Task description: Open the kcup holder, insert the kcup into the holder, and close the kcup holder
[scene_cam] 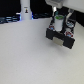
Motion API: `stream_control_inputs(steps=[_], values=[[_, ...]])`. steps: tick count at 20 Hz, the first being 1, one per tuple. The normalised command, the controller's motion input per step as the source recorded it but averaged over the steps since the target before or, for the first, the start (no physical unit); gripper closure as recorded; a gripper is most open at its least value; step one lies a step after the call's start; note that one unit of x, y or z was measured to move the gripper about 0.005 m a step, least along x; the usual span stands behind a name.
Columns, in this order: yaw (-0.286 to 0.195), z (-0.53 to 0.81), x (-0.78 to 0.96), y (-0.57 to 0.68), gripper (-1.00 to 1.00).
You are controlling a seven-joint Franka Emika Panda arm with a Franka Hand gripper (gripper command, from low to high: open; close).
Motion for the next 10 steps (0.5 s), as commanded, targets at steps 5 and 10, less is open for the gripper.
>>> stream_control_inputs(steps=[5,10], values=[[0.054,0.00,-0.24,0.58,1.00],[0.068,0.00,-0.35,0.41,1.00]])
